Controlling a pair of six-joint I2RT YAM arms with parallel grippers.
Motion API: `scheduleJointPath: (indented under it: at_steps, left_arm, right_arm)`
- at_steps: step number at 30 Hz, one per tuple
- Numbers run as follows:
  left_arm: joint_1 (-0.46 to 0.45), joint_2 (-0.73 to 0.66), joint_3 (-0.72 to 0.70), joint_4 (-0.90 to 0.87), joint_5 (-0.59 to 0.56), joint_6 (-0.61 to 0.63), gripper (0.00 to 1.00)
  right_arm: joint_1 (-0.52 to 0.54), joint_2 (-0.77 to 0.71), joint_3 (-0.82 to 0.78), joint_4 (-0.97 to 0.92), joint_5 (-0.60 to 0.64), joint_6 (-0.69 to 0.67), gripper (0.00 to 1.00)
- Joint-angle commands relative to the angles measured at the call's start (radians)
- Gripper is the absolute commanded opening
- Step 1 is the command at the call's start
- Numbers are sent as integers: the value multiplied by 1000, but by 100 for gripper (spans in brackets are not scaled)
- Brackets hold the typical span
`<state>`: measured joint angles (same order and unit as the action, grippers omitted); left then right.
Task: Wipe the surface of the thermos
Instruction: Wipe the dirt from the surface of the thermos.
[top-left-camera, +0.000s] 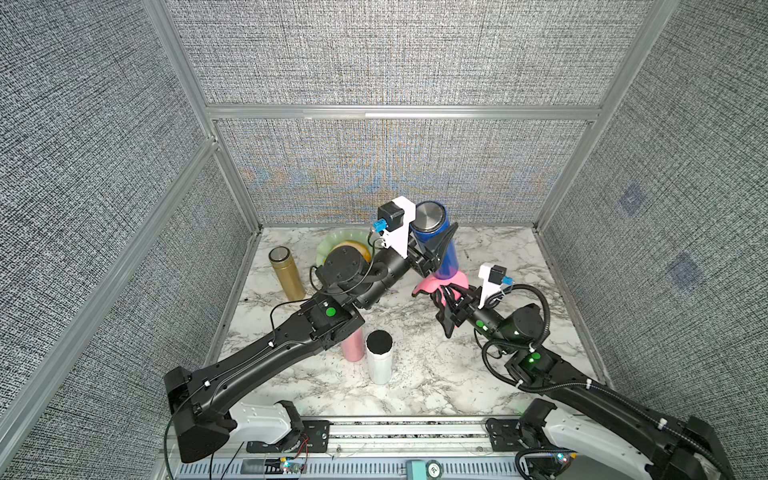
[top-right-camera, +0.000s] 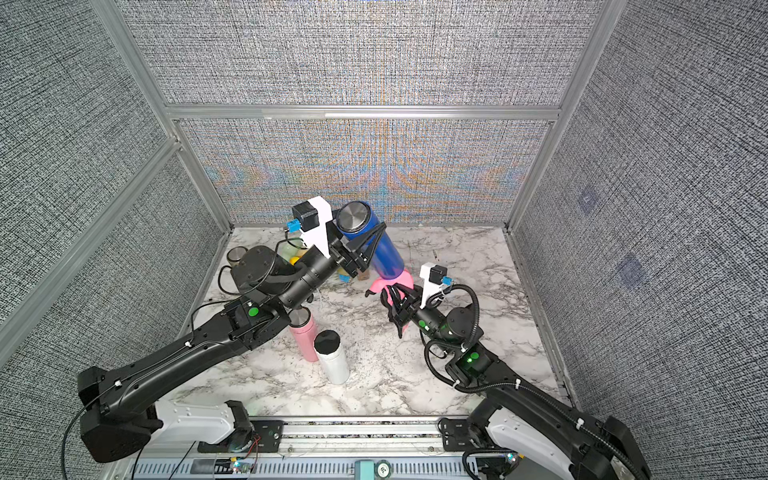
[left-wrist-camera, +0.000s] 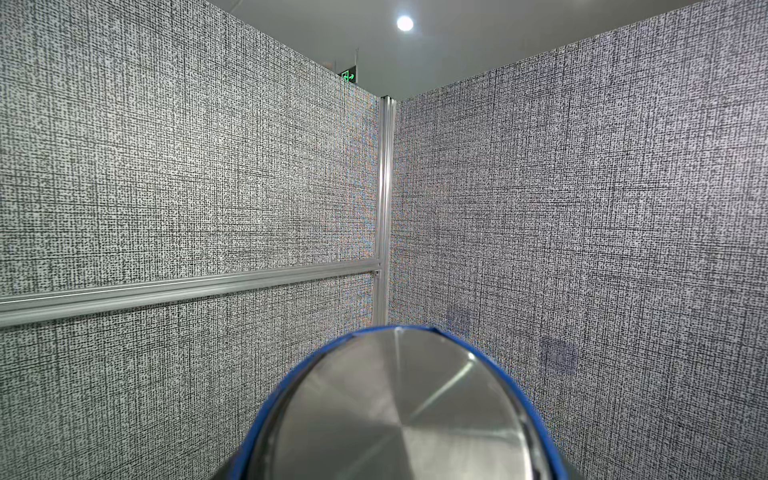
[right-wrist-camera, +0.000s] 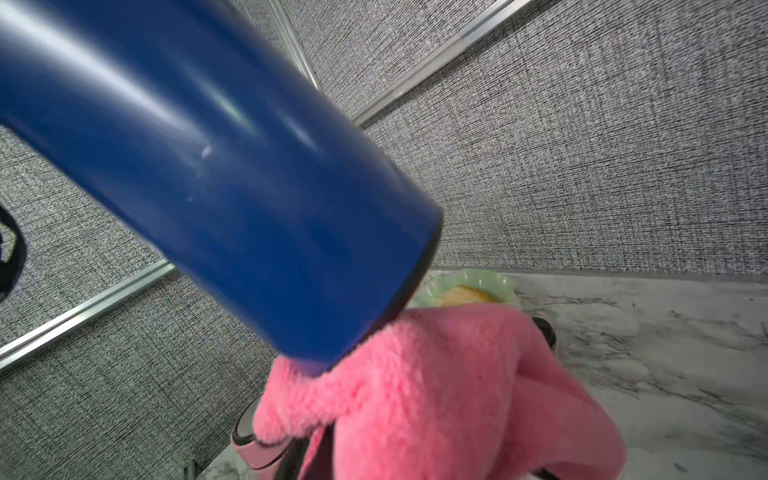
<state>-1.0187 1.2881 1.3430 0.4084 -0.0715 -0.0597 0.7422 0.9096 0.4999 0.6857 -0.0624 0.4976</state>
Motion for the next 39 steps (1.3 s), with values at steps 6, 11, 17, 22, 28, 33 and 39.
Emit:
scheduleJointPath:
  at_steps: [6, 11, 17, 22, 28, 33, 39]
  left_arm:
    - [2, 3, 5, 40, -5, 1, 0]
    - [2, -1, 1, 45, -7, 6, 0]
    - [2, -3, -1, 45, -14, 3, 0]
    - [2, -24, -20, 62, -8, 5, 0]
    - [2, -27, -21, 62, -6, 5, 0]
    - [2, -13, -10, 52, 12, -6, 0]
    - [2, 7, 4, 44, 24, -14, 0]
  right_arm:
    - [-12, 8, 29, 23, 56, 27, 0]
    - [-31, 5, 5, 65, -7, 42, 0]
    - [30, 15, 22, 38, 23, -10, 0]
    - [-22, 24, 15, -13, 113, -8, 0]
    - [-72, 45, 6, 5, 101, -11, 0]
    - [-68, 15, 22, 48, -8, -4, 0]
    - [-67, -24, -32, 84, 61, 1, 0]
